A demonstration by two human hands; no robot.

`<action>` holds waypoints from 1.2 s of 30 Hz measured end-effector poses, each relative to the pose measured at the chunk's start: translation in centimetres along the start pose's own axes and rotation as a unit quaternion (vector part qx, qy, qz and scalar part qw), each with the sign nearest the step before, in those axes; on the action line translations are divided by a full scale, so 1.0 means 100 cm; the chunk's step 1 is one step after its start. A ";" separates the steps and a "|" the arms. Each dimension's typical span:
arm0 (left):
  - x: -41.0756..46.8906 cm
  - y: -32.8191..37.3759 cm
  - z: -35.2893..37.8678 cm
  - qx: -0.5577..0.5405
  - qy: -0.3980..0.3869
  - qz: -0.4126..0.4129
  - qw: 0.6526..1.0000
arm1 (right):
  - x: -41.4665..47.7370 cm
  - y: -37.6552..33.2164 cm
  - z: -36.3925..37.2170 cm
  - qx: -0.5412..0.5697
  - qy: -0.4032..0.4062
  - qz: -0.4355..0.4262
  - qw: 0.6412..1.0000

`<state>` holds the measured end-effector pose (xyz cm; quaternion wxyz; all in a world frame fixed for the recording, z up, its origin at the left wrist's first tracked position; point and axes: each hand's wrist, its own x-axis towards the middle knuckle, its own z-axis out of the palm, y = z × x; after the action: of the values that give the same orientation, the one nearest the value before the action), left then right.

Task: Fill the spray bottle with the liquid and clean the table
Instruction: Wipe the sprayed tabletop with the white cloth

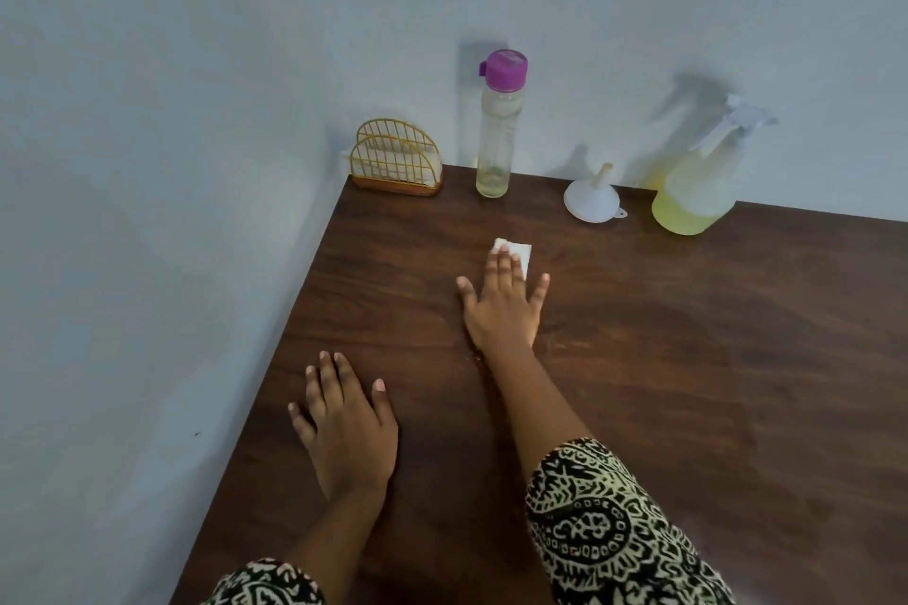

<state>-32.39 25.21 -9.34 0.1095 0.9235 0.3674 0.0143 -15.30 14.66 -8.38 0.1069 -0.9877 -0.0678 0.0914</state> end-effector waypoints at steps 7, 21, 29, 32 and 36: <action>0.002 0.001 0.001 0.010 0.005 0.015 1.000 | -0.005 -0.100 0.019 -0.008 -0.053 -0.117 0.992; 0.025 -0.053 -0.012 -0.005 0.028 0.114 0.993 | -0.002 -0.147 0.030 -0.013 -0.057 -0.150 0.987; 0.025 -0.051 -0.014 -0.010 0.022 0.075 0.997 | 0.010 -0.081 0.016 -0.009 -0.023 -0.037 0.999; 0.026 -0.053 -0.014 -0.033 0.030 0.065 0.997 | 0.003 -0.097 0.018 -0.018 -0.032 -0.039 0.999; 0.027 -0.055 -0.016 -0.085 0.047 0.036 0.995 | -0.028 -0.144 0.035 -0.030 -0.068 -0.167 0.983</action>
<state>-34.29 31.24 -9.04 0.1693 0.9218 0.3363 0.0925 -20.40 28.91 -8.05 0.0863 -0.9569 -0.2413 0.1369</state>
